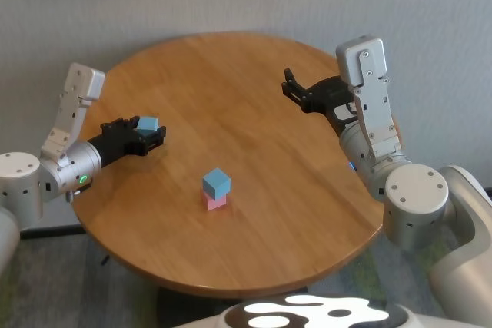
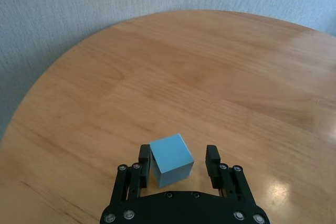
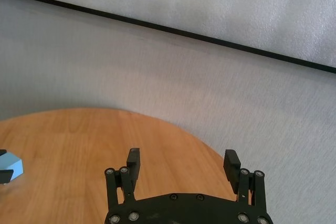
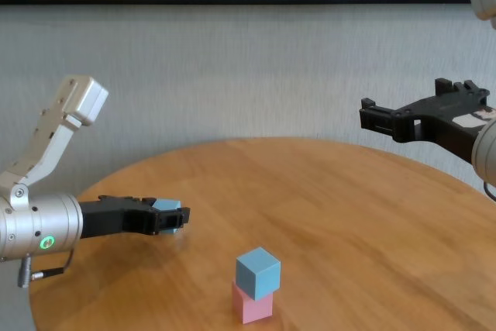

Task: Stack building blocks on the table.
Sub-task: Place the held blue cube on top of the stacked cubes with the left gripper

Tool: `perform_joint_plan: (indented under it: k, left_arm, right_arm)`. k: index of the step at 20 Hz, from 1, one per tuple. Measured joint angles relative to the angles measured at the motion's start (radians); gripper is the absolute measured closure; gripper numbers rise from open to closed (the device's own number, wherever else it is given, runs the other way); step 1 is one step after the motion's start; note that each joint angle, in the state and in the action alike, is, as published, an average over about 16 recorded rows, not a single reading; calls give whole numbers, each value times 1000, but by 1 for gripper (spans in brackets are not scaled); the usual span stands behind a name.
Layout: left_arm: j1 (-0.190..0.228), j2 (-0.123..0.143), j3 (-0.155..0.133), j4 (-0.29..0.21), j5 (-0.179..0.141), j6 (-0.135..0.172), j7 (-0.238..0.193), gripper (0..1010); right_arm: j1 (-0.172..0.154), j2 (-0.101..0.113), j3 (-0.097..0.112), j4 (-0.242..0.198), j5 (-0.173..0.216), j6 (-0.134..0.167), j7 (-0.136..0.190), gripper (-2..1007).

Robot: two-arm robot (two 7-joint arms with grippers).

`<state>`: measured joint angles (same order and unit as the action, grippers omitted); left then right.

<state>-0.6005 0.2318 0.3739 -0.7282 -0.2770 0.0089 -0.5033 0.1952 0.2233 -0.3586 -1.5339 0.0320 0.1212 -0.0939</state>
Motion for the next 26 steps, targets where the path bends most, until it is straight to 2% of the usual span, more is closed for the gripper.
perform_joint_plan:
  k: [9, 14, 19, 26]
  left_arm:
    - [0, 0, 0, -2, -1, 2, -1, 533]
    - [13, 14, -1, -44, 2, 5, -2, 597]
    - [43, 50, -2, -137, 6, 17, -14, 611]
    - [122, 131, -4, -347, -14, 51, -66, 611]
  right_arm:
    - [0, 0, 0, 0, 0, 0, 0, 0]
    - [0, 0, 0, 0, 0, 0, 0, 0]
    - [0, 0, 0, 0, 0, 0, 0, 0]
    - [0, 0, 0, 0, 0, 0, 0, 0]
